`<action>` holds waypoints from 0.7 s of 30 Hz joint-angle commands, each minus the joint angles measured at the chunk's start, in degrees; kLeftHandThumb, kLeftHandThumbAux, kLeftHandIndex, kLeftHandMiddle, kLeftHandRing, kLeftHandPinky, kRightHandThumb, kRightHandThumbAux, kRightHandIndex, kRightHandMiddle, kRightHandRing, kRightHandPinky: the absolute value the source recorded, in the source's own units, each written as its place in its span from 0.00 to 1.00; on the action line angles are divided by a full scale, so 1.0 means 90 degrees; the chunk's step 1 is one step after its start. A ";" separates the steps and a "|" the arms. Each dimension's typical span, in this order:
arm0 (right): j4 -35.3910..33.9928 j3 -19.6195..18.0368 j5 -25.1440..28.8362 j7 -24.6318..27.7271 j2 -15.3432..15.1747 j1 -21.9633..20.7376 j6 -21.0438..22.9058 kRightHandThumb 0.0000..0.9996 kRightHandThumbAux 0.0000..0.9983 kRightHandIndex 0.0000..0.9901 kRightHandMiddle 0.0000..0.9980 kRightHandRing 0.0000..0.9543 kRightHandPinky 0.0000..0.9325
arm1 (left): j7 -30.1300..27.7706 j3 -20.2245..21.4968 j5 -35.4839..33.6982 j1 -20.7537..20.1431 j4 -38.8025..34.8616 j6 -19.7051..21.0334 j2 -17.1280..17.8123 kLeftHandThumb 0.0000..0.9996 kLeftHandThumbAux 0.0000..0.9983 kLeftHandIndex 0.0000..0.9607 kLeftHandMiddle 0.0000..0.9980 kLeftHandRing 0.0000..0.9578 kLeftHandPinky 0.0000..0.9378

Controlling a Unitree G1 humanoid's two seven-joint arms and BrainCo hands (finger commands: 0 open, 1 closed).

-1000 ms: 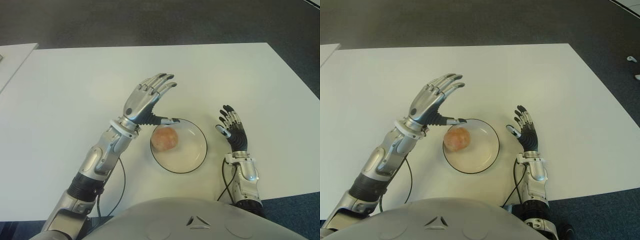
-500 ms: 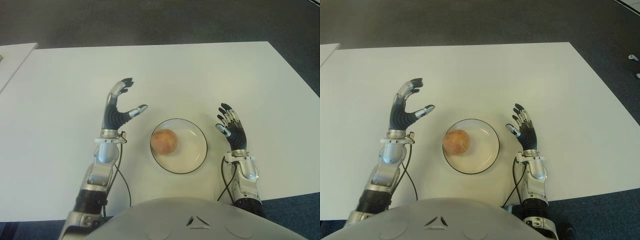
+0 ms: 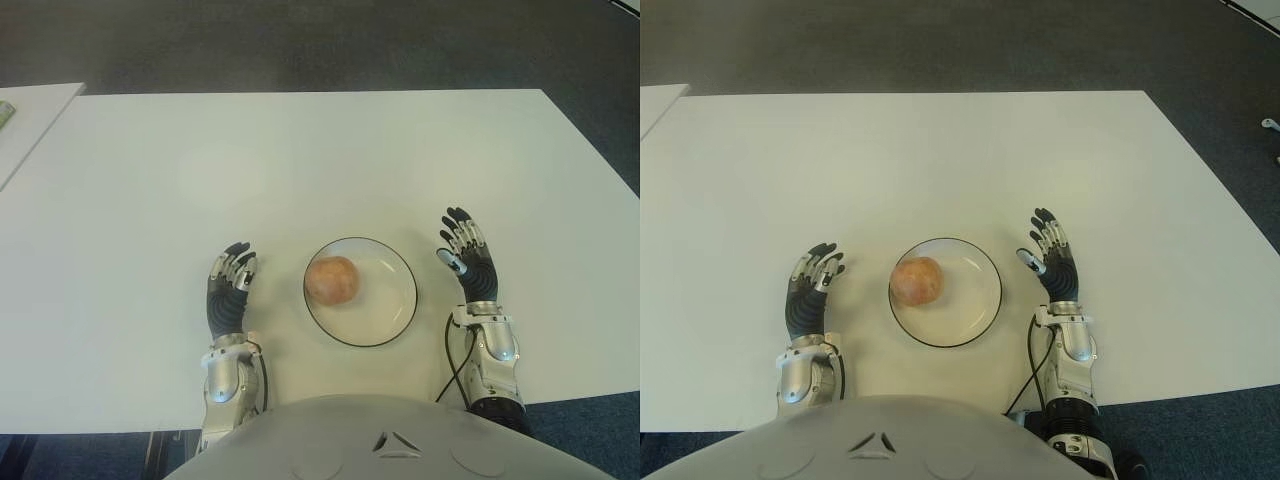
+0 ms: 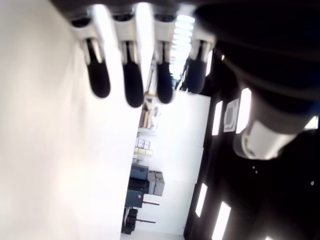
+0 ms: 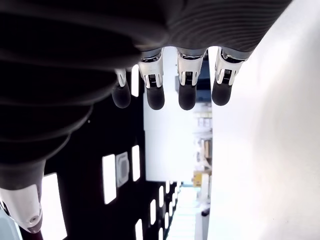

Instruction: Put the apples into the plate.

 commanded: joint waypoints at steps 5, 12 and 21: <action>0.0699 0.0043 0.0228 0.0019 0.0327 0.0412 0.0037 0.26 0.60 0.09 0.11 0.08 0.09 | 0.0356 0.0197 0.1062 -0.0217 0.0616 0.0010 0.0112 0.23 0.58 0.22 0.19 0.24 0.28; 0.0657 0.0036 0.0174 -0.0089 0.0311 0.0408 0.0016 0.27 0.61 0.11 0.12 0.08 0.11 | 0.0492 0.0236 0.1588 -0.0341 0.0938 -0.0035 0.0168 0.17 0.59 0.10 0.15 0.19 0.22; 0.0533 0.0071 0.0075 -0.0180 0.0233 0.0464 0.0111 0.26 0.60 0.13 0.10 0.07 0.10 | 0.0472 0.0144 0.1837 -0.0369 0.1237 -0.0251 0.0117 0.14 0.59 0.06 0.13 0.17 0.19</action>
